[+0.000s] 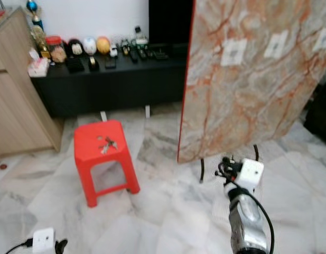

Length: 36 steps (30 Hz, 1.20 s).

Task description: Hang keys on a hook

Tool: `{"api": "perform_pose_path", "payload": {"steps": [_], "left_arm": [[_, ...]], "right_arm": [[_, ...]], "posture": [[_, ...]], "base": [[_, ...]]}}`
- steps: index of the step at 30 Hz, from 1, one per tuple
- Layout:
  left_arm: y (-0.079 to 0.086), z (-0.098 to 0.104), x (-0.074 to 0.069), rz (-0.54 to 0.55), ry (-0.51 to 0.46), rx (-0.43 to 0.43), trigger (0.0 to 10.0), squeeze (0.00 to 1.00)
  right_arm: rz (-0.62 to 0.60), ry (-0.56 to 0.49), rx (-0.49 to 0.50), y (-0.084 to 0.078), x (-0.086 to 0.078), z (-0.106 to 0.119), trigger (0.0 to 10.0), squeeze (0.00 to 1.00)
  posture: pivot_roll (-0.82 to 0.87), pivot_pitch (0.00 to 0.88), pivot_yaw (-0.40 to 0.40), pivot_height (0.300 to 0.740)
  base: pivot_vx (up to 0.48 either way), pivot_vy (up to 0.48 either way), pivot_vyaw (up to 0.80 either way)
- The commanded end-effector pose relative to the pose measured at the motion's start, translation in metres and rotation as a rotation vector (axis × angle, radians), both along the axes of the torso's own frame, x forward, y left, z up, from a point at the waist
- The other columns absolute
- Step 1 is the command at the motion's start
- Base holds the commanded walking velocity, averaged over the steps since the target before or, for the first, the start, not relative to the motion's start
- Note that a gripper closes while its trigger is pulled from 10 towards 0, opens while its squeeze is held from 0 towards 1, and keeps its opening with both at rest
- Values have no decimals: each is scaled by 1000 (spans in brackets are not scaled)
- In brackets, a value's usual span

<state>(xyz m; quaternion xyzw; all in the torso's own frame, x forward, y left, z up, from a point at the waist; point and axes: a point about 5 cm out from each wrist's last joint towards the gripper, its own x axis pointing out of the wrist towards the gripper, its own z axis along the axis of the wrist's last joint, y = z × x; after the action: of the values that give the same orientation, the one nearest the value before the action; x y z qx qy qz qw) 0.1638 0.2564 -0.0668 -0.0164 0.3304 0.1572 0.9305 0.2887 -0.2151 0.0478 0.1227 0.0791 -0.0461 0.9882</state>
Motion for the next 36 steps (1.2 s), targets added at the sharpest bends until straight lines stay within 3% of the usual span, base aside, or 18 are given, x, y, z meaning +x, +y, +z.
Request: {"api": "perform_pose_path", "payload": {"steps": [1,8,16,20,36], "left_arm": [[9,-5,-15,29,64,-9,10000,0],[12,-7,-20,27,93,-9,10000,0],[16,-12,-31,-50,208,48,10000,0],[21,-15,-41,16,236,31,10000,0],[13,-16,-40,18,202,21,10000,0]], "right_arm": [[5,-28,0,3,6,8,10000,0],[5,-28,3,4,8,8,10000,0],[6,-30,7,7,9,8,10000,0],[2,-31,9,7,9,8,10000,0],[10,-29,20,13,9,7,10000,0]], "posture": [[179,0,-68,740],[175,0,-68,740],[175,4,-67,740],[175,8,-62,740],[177,7,-64,740]], "base": [[0,0,0],[0,0,0],[0,0,0],[0,0,0],[312,0,0]]}}
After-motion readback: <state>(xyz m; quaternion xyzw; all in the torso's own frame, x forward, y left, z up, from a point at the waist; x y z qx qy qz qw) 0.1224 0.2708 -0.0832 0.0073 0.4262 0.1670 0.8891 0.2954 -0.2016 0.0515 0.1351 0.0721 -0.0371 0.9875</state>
